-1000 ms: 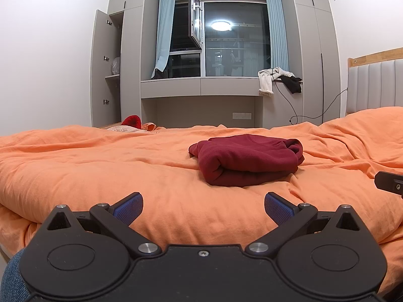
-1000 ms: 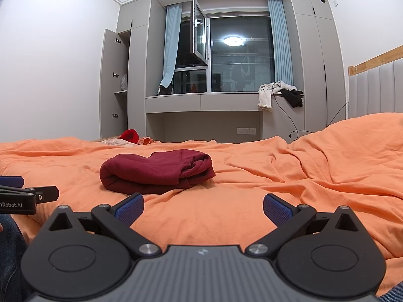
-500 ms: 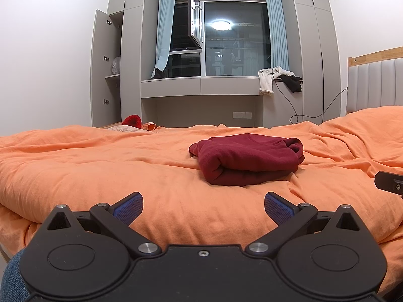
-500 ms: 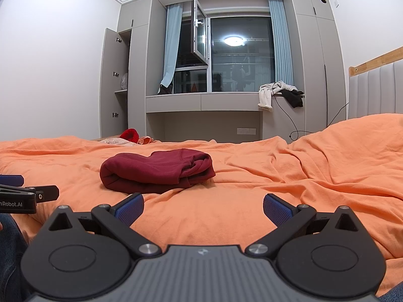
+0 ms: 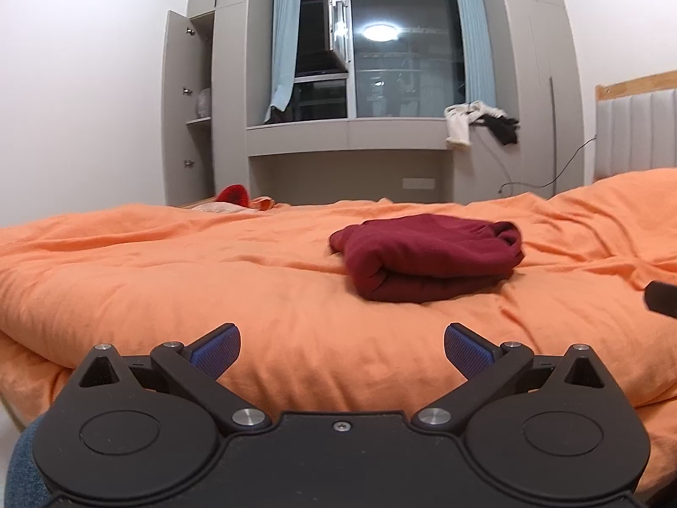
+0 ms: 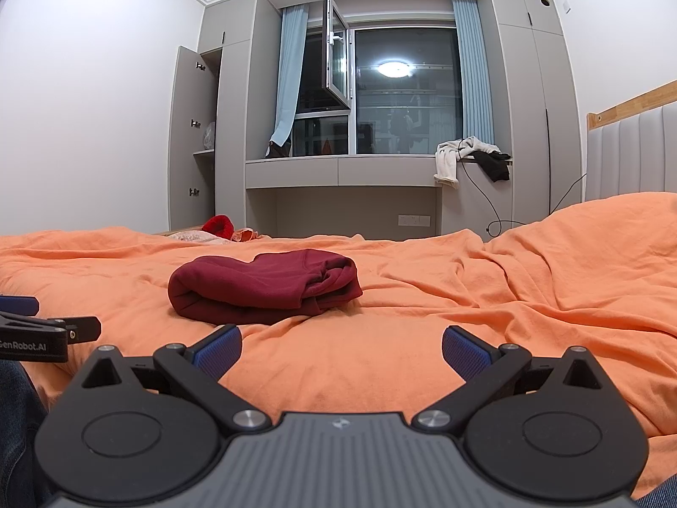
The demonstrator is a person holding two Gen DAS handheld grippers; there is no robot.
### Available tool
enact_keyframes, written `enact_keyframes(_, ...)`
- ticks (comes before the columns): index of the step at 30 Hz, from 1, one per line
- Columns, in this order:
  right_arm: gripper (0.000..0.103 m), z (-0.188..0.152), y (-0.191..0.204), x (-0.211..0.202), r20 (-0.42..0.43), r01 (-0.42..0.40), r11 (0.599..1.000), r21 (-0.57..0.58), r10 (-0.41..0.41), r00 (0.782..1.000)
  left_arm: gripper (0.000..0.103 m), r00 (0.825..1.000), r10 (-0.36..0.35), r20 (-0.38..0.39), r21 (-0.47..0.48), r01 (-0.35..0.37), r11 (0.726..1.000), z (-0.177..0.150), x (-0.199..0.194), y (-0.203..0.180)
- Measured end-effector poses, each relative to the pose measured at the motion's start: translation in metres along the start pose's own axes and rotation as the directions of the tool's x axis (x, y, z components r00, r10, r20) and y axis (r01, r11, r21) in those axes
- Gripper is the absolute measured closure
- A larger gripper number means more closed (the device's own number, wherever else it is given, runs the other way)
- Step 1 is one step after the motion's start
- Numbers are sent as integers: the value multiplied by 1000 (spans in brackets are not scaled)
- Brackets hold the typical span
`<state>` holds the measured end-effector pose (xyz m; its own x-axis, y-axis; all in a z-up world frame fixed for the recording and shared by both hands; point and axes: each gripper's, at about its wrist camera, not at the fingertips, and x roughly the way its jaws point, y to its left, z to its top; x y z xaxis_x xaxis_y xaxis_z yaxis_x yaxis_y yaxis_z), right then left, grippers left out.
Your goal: Fold small clothes
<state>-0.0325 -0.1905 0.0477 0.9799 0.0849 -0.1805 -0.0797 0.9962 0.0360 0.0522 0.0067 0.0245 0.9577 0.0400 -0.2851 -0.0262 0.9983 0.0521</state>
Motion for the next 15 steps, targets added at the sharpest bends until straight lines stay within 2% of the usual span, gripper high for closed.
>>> enact_keyframes(15, 0, 0, 0, 0, 0, 0, 1000, -1, 0, 1000, 0, 1000, -17, -17, -11, 17, 1000, 0, -3, 4)
